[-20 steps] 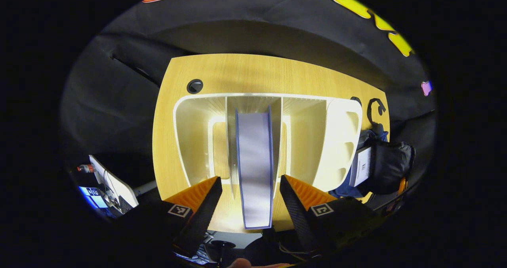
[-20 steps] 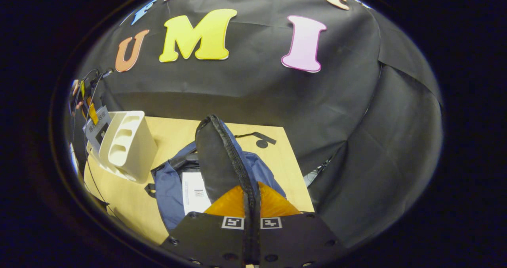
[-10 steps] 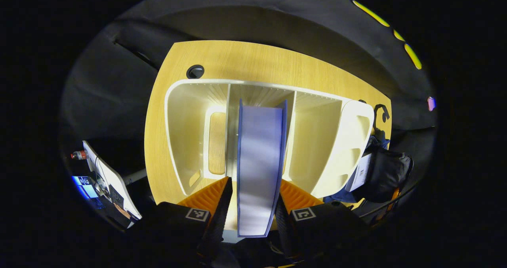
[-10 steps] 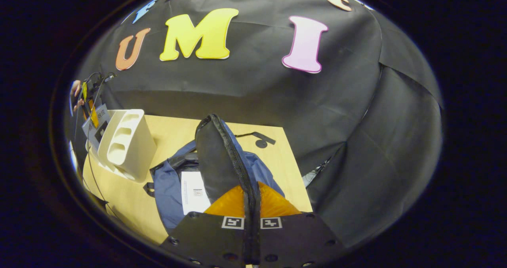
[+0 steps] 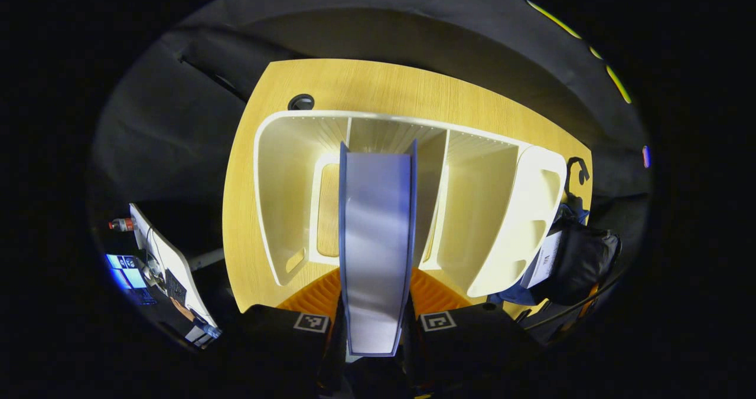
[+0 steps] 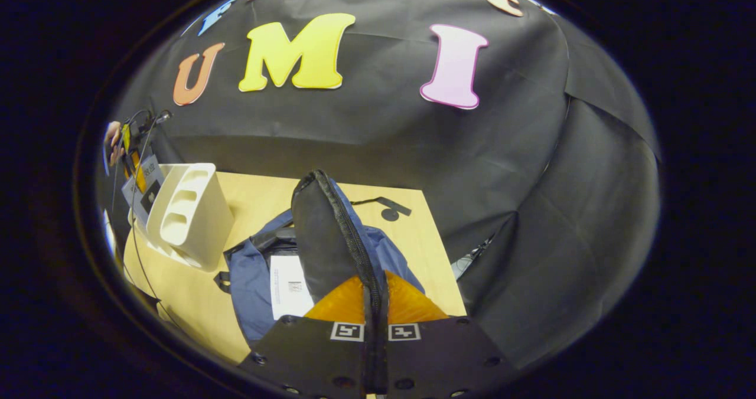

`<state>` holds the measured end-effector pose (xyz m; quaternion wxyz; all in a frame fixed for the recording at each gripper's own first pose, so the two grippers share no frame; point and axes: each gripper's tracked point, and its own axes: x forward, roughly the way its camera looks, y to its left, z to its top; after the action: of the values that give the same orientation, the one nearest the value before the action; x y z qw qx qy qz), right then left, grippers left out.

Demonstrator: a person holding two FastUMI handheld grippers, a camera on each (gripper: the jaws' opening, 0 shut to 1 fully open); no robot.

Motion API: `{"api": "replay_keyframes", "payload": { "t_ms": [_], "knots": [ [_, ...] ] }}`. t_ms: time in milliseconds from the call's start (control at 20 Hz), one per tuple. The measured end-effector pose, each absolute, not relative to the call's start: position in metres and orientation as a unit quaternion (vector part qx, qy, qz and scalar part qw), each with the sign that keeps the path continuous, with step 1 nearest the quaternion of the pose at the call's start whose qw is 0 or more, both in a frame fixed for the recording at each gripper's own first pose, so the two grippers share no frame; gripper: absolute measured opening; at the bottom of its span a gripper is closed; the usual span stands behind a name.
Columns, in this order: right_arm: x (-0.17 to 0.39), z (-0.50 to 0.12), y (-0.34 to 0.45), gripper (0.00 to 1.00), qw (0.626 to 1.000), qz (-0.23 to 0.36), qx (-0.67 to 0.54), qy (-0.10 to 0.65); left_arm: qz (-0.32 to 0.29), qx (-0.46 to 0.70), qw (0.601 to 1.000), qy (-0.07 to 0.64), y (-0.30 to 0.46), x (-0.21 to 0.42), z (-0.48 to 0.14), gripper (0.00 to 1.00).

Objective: Open the schoolbag, grab two books from the bookshelf and put them into the schoolbag.

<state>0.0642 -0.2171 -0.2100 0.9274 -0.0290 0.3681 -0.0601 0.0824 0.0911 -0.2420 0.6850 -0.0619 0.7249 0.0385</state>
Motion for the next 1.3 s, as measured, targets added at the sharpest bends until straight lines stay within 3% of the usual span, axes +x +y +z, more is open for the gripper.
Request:
{"api": "replay_keyframes", "payload": {
  "t_ms": [150, 350, 450, 850, 1000, 1050, 1200, 1300],
  "knots": [
    [0.064, -0.209, -0.216, 0.03, 0.928, -0.058, -0.029, 0.366, 0.03, -0.051, 0.697, 0.715, 0.094, 0.081, -0.228, 0.42],
    [0.064, -0.209, -0.214, 0.0, 0.929, -0.052, -0.029, 0.365, 0.009, -0.042, 0.717, 0.696, 0.092, 0.066, -0.191, 0.42],
    [0.063, -0.209, -0.212, 0.0, 0.93, -0.048, -0.03, 0.364, 0.0, -0.042, 0.726, 0.686, 0.09, 0.054, -0.172, 0.36],
    [0.059, -0.207, -0.208, 0.0, 0.932, -0.04, -0.031, 0.359, -0.015, -0.091, 0.769, 0.633, 0.092, 0.017, -0.087, 0.42],
    [0.058, -0.207, -0.207, 0.0, 0.932, -0.04, -0.031, 0.359, -0.021, -0.107, 0.792, 0.601, 0.094, 0.014, -0.059, 0.39],
    [0.058, -0.207, -0.206, 0.0, 0.932, -0.039, -0.032, 0.358, -0.029, -0.123, 0.795, 0.594, 0.087, 0.012, -0.053, 0.42],
    [0.057, -0.206, -0.204, 0.0, 0.933, -0.037, -0.033, 0.357, -0.065, -0.162, 0.8, 0.574, 0.061, 0.013, -0.043, 0.36],
    [0.055, -0.206, -0.204, 0.0, 0.933, -0.039, -0.034, 0.357, -0.095, -0.194, 0.797, 0.564, 0.036, 0.014, -0.04, 0.39]
  ]
}}
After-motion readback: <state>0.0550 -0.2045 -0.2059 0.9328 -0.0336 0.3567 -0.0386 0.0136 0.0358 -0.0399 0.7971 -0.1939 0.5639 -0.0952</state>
